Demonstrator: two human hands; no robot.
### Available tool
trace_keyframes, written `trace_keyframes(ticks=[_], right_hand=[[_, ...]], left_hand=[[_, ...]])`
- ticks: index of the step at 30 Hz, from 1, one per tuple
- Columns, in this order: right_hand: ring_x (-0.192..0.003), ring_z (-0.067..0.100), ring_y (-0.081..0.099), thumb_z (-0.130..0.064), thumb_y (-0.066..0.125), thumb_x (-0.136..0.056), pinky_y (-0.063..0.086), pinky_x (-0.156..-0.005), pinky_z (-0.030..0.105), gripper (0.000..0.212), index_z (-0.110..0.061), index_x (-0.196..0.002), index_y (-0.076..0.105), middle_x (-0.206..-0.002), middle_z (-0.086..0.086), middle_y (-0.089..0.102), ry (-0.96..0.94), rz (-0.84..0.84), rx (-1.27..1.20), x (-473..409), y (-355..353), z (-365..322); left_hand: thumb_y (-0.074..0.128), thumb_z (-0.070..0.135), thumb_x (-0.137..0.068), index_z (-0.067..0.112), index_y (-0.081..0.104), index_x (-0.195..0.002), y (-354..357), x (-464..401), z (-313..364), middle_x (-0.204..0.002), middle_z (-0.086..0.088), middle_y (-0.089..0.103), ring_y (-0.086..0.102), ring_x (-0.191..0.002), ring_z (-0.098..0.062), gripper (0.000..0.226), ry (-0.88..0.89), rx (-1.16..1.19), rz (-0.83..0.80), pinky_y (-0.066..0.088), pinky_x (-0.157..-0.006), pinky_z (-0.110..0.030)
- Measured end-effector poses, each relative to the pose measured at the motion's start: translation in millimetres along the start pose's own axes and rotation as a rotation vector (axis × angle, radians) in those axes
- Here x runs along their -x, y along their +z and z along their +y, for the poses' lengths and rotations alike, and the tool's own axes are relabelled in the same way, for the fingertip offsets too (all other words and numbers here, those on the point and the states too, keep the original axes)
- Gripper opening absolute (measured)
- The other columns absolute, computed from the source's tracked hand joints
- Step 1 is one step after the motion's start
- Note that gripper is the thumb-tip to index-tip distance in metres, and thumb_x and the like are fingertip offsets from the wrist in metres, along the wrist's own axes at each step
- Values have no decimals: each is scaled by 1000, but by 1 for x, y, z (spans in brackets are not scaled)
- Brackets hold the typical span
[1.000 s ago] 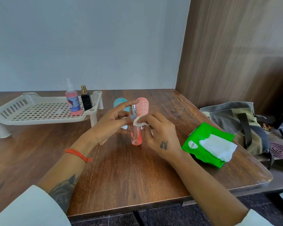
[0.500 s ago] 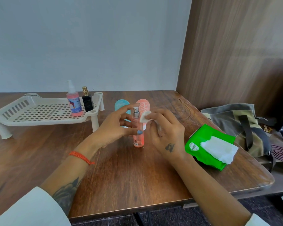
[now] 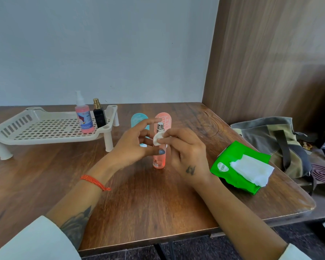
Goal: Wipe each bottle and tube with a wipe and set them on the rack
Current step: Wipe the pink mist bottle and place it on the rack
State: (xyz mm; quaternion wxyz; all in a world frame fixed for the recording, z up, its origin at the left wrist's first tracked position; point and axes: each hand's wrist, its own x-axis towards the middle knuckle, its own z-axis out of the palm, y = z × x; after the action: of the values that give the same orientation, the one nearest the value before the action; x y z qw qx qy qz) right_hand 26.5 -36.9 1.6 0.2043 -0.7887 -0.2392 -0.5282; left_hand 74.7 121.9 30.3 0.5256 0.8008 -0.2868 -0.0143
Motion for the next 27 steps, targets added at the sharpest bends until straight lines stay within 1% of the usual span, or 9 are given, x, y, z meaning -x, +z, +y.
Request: trace_keyframes(ticks=[4,6,9,11,13,16,18,23,27], right_hand=[[-87,11,62,-12,49,-84,46,-80,11,25,-5,-85,72,-91,7,71,153,17,-52,-3,-2,-1],[-82,3,58,-13,50,-84,42,-72,3,22,-8,-86,71,-88,3,70,249,7,-92,-4,-2,0],[-80,-3,52,-5,57,-83,38,-66,0,15,-10,-88,71,-85,1,70,365,17,-92,-4,-2,3],[-80,-1,56,-1,57,-83,39,-69,1,17,-7,-89,71,-87,4,70,336,67,-72,-5,-4,1],[-86,10,62,-5,52,-87,46,-75,9,19,-3,-90,71,-92,9,70,244,113,-57,-6,-5,-4],[-91,16,63,-24,39,-99,50,-81,20,41,-2,-89,72,-95,12,69,99,69,-47,-4,-6,-8],[-92,17,64,-33,32,-100,51,-82,20,51,-3,-90,72,-96,10,70,82,10,-39,-3,-5,-9],[-84,5,61,-19,45,-87,44,-73,5,30,-7,-89,72,-90,5,71,253,-4,-91,-4,-6,-2],[-79,8,58,-5,55,-83,46,-64,16,20,-10,-90,73,-85,2,71,316,-13,-63,-16,-14,9]], left_hand=[[81,6,-68,43,47,-118,-2,-1,0,-100,0,68,69,-89,-10,72,-25,20,-19,55,-84,-28],[80,4,-69,42,47,-121,-3,0,1,-98,3,67,68,-87,-6,72,-30,24,-35,54,-80,-21],[80,5,-70,38,46,-128,-5,1,1,-98,4,68,68,-90,-6,75,-37,15,-64,52,-86,-26],[80,5,-69,37,45,-129,-6,1,1,-100,4,68,68,-91,-7,76,-42,15,-69,51,-89,-29],[80,5,-69,40,46,-126,-6,0,1,-100,2,68,68,-89,-6,76,-46,21,-69,53,-84,-25],[79,3,-70,48,47,-117,-6,0,0,-101,0,68,67,-87,-2,73,-34,45,-78,51,-67,-11],[79,3,-71,51,46,-114,-6,0,-1,-102,4,67,67,-86,1,73,-36,44,-83,51,-67,-10],[78,4,-71,44,42,-126,-8,0,-2,-101,5,68,67,-90,-4,77,-41,44,-108,49,-78,-14],[78,4,-72,44,43,-127,-10,0,-4,-99,2,70,67,-90,-4,76,-16,71,-137,48,-74,-9]])
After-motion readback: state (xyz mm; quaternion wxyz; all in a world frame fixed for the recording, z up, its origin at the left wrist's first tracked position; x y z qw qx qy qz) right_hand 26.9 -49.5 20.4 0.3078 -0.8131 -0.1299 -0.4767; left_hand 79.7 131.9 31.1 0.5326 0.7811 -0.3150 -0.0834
